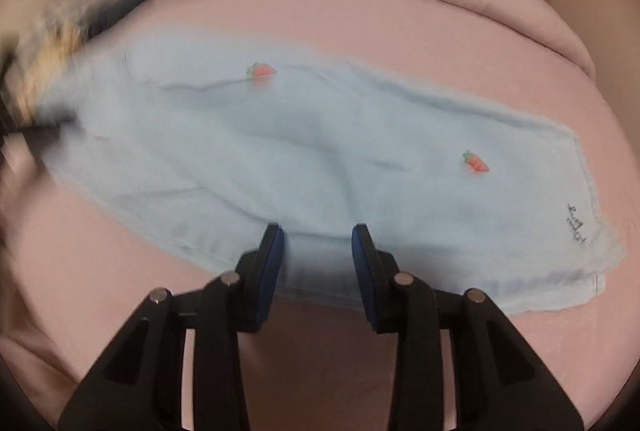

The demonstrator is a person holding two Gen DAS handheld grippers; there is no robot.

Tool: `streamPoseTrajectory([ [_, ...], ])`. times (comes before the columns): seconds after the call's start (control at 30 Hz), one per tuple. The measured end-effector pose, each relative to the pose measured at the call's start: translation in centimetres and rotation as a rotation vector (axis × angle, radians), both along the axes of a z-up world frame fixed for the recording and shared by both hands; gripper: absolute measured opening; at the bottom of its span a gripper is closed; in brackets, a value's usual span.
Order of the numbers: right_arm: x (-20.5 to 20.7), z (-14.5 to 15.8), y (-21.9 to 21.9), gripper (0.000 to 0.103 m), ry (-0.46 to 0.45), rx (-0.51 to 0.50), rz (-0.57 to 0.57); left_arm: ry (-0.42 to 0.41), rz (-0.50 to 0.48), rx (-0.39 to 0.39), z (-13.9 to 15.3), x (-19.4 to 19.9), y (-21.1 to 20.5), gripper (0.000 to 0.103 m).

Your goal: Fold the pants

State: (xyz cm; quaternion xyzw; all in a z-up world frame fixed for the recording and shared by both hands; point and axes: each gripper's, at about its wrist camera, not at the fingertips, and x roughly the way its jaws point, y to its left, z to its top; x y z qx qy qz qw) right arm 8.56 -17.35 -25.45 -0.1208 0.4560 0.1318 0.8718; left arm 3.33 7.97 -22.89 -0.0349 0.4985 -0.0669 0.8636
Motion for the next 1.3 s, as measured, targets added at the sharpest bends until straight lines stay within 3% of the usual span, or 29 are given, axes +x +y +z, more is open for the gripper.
streamPoseTrajectory([
  [0.07,-0.9,0.6,-0.1,0.036,-0.012,-0.025,0.036,0.003,-0.012,-0.007,0.3,-0.4,0.7,0.051],
  [0.2,1.2,2.7,-3.0,0.036,0.100,0.085,-0.050,-0.012,0.001,0.001,1.7,-1.1,2.3,0.051],
  [0.4,5.5,6.3,-2.1,0.039,0.022,0.194,-0.077,-0.089,0.004,-0.051,3.3,1.0,3.5,0.052],
  [0.5,7.8,5.1,0.8,0.038,0.021,0.189,-0.049,-0.095,0.005,-0.093,2.7,3.7,4.3,0.054],
  [0.6,13.3,1.5,4.0,0.036,0.136,0.160,-0.079,0.023,0.074,-0.097,-0.8,7.2,5.7,0.054],
  [0.63,13.9,0.0,4.3,0.038,0.166,0.131,-0.102,0.018,0.081,-0.107,-1.1,7.4,5.8,0.054],
  [0.7,14.0,0.3,4.5,0.039,0.113,0.136,-0.097,0.009,0.088,-0.108,-0.5,7.6,5.8,0.054],
  [0.83,13.3,2.1,3.5,0.040,0.193,0.177,-0.104,-0.029,0.067,-0.101,1.5,6.0,6.2,0.054],
  [0.93,12.8,4.6,4.6,0.043,0.173,0.273,-0.016,-0.067,0.049,-0.105,2.5,4.5,6.8,0.054],
  [1.0,13.4,5.1,6.4,0.044,0.214,0.374,0.050,-0.056,0.064,-0.108,2.2,3.9,7.0,0.054],
  [1.1,15.6,4.6,9.4,0.044,0.313,0.496,0.094,-0.036,0.078,-0.125,1.4,2.7,6.9,0.054],
  [1.3,20.6,1.9,14.8,0.044,0.512,0.603,0.118,-0.019,0.042,-0.112,-0.2,-1.6,6.6,0.054],
])
